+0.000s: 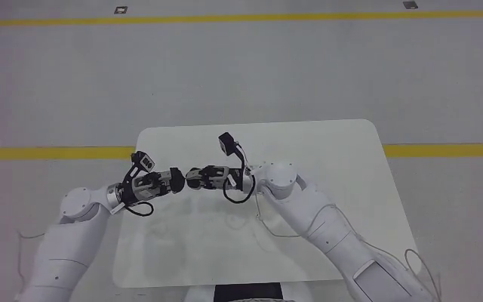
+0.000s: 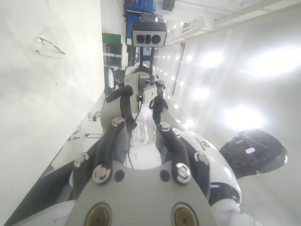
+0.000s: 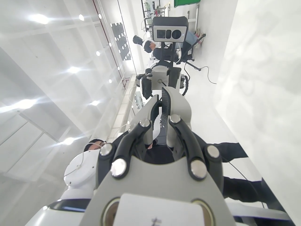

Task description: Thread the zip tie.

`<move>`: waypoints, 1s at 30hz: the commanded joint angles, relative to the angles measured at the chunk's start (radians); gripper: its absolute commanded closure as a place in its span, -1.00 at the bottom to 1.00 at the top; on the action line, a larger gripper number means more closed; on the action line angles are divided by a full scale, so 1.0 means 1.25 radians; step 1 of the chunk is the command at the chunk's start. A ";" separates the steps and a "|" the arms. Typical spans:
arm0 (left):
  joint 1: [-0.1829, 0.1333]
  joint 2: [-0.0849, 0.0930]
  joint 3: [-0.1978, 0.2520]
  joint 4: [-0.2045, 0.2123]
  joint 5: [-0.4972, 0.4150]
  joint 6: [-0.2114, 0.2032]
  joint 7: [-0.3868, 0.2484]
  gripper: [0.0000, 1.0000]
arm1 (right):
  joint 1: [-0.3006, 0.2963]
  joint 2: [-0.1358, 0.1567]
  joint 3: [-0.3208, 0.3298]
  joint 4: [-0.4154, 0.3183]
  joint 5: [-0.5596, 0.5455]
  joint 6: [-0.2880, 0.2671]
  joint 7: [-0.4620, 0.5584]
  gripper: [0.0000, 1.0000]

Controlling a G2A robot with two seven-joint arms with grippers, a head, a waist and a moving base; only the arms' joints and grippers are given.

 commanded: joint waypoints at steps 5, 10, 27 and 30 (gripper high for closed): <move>-0.001 0.001 0.005 0.000 -0.005 0.000 -0.003 0.54 | -0.006 -0.001 0.002 0.001 0.007 -0.013 -0.016 1.00; -0.002 0.001 0.009 0.000 -0.016 0.001 -0.003 0.60 | -0.010 -0.001 0.008 0.000 0.008 -0.017 -0.026 1.00; -0.006 0.004 0.021 0.002 -0.025 0.001 0.000 0.80 | -0.008 -0.002 0.006 0.005 0.012 -0.017 -0.014 1.00; -0.006 0.005 0.022 0.002 -0.026 0.001 0.000 0.82 | -0.007 -0.003 0.004 0.005 0.012 -0.017 -0.014 1.00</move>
